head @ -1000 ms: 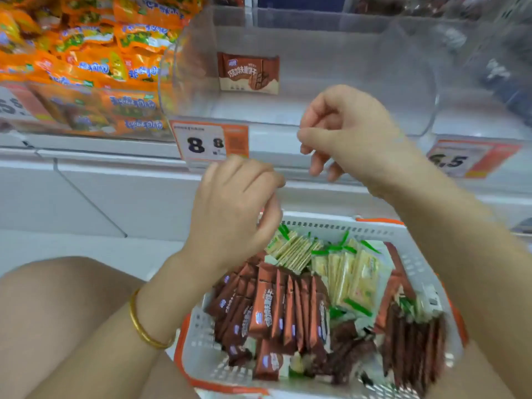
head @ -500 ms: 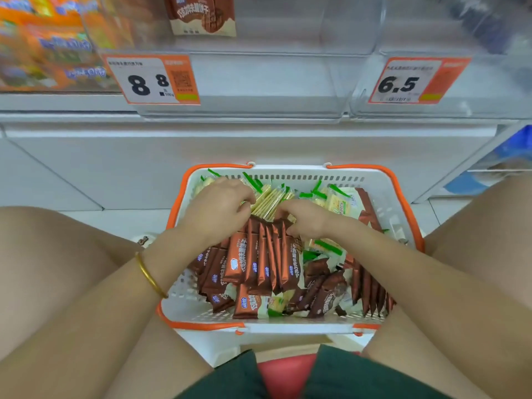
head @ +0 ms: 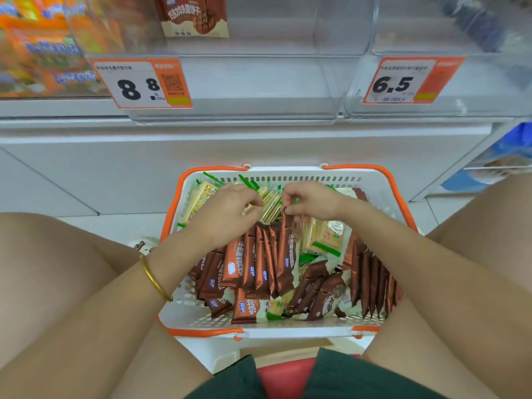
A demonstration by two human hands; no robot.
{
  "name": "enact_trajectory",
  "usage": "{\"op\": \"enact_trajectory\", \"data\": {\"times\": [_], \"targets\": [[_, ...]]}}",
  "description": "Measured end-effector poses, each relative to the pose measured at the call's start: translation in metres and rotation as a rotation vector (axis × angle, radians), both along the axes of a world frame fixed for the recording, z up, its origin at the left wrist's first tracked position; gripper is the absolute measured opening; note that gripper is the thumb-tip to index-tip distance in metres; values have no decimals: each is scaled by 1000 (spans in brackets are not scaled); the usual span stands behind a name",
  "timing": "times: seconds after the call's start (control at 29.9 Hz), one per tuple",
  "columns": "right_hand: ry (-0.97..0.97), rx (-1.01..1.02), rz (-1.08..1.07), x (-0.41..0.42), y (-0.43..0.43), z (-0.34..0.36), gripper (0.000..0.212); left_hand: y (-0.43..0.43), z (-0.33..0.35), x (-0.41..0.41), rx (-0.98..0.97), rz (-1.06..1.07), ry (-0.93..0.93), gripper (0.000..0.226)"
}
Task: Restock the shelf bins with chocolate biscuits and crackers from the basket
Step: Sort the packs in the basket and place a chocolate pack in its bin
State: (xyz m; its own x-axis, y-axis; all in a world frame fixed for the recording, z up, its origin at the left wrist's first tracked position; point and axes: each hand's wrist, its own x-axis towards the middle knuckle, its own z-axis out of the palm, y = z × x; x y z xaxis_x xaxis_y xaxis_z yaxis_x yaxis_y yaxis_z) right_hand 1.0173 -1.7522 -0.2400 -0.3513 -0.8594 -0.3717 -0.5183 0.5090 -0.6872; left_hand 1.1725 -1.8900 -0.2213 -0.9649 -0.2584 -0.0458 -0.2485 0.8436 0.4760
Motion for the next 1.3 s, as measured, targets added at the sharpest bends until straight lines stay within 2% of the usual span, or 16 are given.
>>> {"op": "enact_trajectory", "data": {"times": [0.2, 0.27, 0.4, 0.5, 0.57, 0.67, 0.77, 0.87, 0.97, 1.04, 1.1, 1.2, 1.3], "targets": [[-15, -137, -60, -11, -5, 48, 24, 0, 3, -1, 226, 24, -165, 49], [-51, -204, -113, -12, -5, 57, 23, -3, 6, -1, 345, 51, -150, 42], [-100, -308, -230, -8, -4, 73, 19, -12, 29, 1, 487, 187, -21, 12], [-151, -384, -294, -3, -5, 91, 11, -24, 58, 6, 589, 224, 37, 5], [-238, -387, -267, 2, -8, 106, 8, -32, 81, 8, 596, 226, 92, 8], [-332, -400, -211, 12, -19, 130, 22, -44, 118, 11, 547, 226, 187, 8], [-356, -491, -224, 17, -36, 164, 25, -55, 154, 14, 520, 219, 281, 5], [-383, -580, -238, 8, -54, 205, 20, -72, 180, 9, 480, 332, 545, 14], [-336, -622, -371, -13, -85, 233, 9, -93, 191, 0, 272, 476, 760, 25], [-279, -613, -463, -33, -121, 235, 11, -112, 188, -7, 12, 457, 708, 28], [-174, -557, -505, -52, -160, 224, 22, -126, 182, -16, -227, 348, 548, 33], [13, -445, -515, -77, -214, 194, 41, -139, 175, -29, -321, 192, 312, 52], [200, -410, -508, -94, -247, 173, 51, -147, 165, -37, -366, 141, 204, 55]]}}
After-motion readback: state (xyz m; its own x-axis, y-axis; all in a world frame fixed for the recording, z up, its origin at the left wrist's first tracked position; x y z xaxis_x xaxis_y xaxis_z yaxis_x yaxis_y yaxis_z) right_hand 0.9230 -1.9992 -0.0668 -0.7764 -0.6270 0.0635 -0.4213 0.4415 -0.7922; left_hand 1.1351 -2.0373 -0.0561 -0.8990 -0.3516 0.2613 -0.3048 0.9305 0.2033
